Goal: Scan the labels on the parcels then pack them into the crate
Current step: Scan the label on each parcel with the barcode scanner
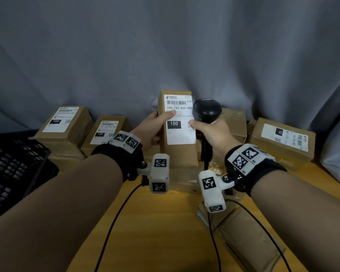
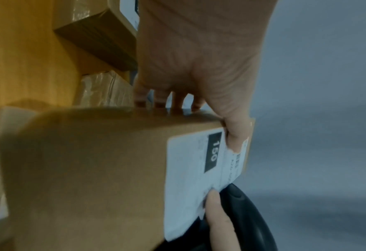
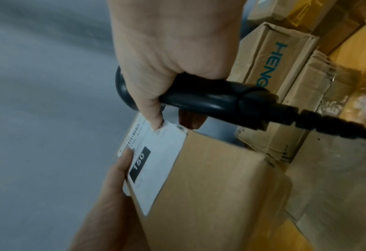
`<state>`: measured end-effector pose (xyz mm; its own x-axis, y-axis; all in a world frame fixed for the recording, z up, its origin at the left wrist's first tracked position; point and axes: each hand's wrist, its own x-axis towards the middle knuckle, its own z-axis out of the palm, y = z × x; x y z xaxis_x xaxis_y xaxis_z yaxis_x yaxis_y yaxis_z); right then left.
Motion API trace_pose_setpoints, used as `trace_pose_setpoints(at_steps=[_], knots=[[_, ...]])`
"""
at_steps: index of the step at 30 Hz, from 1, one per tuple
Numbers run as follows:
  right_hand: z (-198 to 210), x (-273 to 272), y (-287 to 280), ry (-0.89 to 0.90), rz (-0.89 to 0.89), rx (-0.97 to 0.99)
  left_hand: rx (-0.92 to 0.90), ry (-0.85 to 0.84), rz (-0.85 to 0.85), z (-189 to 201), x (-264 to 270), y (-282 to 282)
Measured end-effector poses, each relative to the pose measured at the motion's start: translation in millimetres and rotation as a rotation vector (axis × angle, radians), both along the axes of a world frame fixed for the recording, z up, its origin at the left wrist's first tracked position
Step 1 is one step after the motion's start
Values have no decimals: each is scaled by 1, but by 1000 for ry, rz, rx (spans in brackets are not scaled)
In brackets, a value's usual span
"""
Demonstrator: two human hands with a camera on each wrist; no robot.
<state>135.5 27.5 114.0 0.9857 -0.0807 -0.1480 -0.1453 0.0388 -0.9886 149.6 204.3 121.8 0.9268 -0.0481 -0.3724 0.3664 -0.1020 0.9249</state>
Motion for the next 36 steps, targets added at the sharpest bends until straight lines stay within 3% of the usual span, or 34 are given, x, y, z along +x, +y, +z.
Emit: trace_pose_setpoints(at_steps=[4, 9, 15, 25, 36], knots=[[7, 1, -10, 53, 25, -38, 34, 49, -72, 2, -5, 1], [27, 2, -11, 92, -2, -74, 90, 18, -11, -6, -5, 4], [52, -9, -13, 21, 189, -67, 225, -46, 54, -22, -1, 20], [60, -16, -10, 105, 333, -236, 301, -95, 121, -22, -6, 27], [60, -18, -1, 122, 375, -214, 312, -68, 126, -22, -10, 35]])
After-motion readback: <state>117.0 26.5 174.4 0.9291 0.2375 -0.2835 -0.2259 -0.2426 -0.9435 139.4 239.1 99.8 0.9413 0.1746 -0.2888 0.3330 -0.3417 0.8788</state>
